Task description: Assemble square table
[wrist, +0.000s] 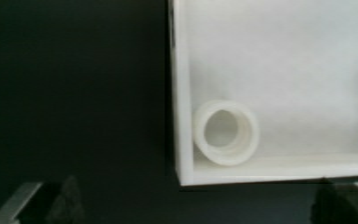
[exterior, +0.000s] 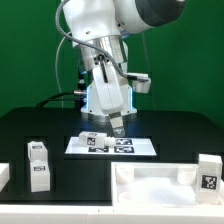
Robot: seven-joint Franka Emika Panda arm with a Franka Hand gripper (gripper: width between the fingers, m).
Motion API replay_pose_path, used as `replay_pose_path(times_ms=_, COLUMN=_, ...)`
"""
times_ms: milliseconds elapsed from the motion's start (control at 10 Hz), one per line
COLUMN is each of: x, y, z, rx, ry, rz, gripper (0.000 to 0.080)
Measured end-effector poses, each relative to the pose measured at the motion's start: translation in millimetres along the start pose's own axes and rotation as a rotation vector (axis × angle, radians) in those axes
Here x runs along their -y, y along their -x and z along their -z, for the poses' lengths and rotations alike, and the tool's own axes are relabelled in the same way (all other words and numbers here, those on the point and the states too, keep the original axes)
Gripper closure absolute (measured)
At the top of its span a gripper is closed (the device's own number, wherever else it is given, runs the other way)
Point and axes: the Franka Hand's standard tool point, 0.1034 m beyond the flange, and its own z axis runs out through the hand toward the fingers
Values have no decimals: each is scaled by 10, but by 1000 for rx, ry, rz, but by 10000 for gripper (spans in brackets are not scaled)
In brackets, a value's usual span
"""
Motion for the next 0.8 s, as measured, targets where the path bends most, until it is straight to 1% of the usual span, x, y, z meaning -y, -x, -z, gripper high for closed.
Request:
replay_pose_path(times_ms=100, x=-78, y=-48, z=4, rx=43, ry=12, rz=-1, gripper=150)
replay_pose_path(times_ms=200, x=-168, y=-102, z=-2, rx=103, ry=34, rz=0, gripper=150)
replay_pose_path(times_ms=300, x=-243, y=-200, z=-8, rx=155, ry=56, rz=-16, gripper=150)
replay_pose_path(times_ms=400, x=-278, y=-278, z=-19, rx=153, ry=57, rz=-24, gripper=150)
replay_pose_path(times_ms=800, x=-283, y=-289, z=-32, rx=136, ry=59, rz=-32, gripper=150)
